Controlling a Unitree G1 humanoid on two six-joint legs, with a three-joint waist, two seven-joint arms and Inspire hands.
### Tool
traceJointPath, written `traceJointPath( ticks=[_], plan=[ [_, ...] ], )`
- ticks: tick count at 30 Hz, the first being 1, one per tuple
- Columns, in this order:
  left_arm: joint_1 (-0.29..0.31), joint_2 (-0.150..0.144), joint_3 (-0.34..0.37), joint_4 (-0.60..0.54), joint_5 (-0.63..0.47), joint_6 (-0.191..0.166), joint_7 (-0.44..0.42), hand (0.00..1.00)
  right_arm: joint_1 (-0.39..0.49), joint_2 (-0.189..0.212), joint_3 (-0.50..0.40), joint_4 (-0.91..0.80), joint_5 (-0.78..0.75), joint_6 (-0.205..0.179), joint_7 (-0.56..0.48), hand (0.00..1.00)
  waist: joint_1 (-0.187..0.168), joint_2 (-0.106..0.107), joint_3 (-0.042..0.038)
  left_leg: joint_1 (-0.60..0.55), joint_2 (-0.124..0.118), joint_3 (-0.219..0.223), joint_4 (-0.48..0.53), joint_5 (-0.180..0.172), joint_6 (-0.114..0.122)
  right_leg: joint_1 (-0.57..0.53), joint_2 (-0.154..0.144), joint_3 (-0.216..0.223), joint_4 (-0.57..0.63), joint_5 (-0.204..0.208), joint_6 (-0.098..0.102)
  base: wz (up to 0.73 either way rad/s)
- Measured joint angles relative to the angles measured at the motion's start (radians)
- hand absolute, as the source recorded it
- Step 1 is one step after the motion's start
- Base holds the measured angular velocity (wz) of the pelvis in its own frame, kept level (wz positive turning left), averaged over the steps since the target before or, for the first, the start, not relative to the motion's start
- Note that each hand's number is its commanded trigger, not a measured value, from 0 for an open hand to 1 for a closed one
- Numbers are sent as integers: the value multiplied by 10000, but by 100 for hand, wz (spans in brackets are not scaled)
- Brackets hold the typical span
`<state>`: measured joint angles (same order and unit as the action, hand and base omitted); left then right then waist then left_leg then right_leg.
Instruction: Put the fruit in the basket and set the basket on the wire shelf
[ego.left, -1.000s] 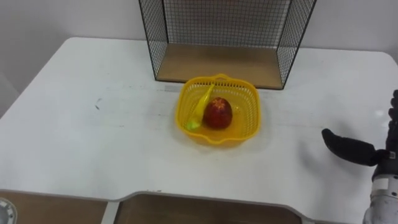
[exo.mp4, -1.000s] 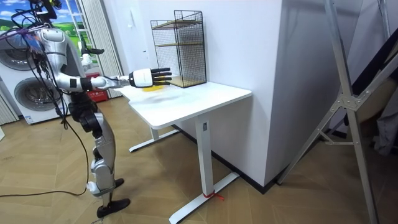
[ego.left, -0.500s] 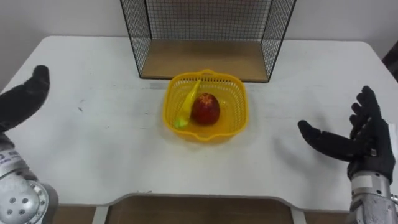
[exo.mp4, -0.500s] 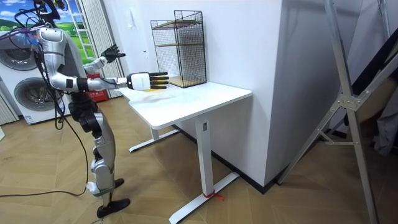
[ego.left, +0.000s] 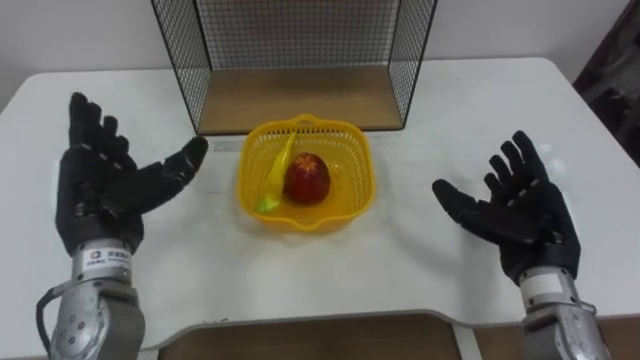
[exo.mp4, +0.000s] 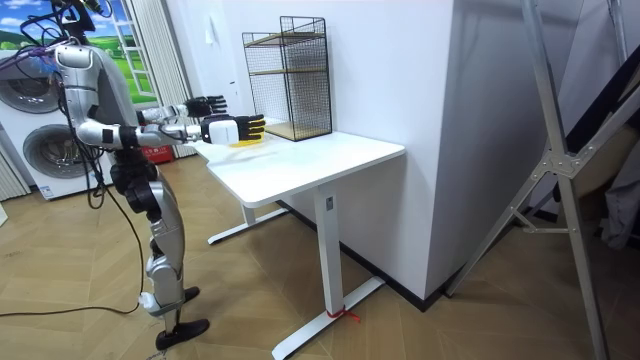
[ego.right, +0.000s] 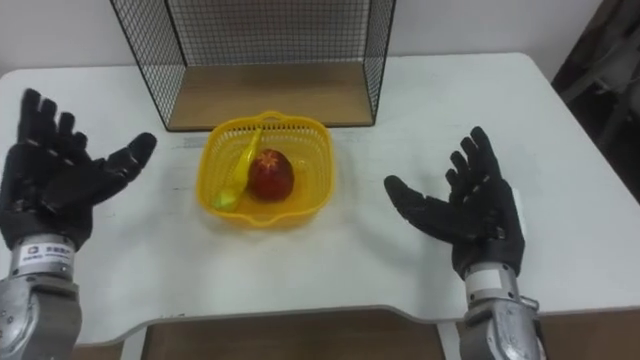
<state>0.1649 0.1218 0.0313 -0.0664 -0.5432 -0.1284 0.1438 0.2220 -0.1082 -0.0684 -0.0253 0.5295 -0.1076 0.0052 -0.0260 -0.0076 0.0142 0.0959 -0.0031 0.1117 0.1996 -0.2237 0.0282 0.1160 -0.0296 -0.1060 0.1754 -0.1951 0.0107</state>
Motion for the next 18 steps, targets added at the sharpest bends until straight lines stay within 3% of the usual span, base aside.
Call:
traceJointPath(
  ticks=[4,13,18],
  plan=[
    [-2,-140,-164,233,0,78,-379,0,-92,0,147,134,586,10,302,0,32,-4,-5,-25,84,222,-2,0,0,-151,25,169,131,0,-1,-14],
    [-1,-227,-206,300,7,224,-877,0,-229,-1,310,134,848,12,534,0,37,-15,-13,-71,86,242,12,-1,0,-203,31,203,151,3,-4,-1],
    [-1,-228,-224,300,11,492,-955,0,-233,-1,607,133,978,164,748,0,50,-17,-29,-169,94,236,50,0,-1,-289,29,188,159,8,-14,0]
  ],
)
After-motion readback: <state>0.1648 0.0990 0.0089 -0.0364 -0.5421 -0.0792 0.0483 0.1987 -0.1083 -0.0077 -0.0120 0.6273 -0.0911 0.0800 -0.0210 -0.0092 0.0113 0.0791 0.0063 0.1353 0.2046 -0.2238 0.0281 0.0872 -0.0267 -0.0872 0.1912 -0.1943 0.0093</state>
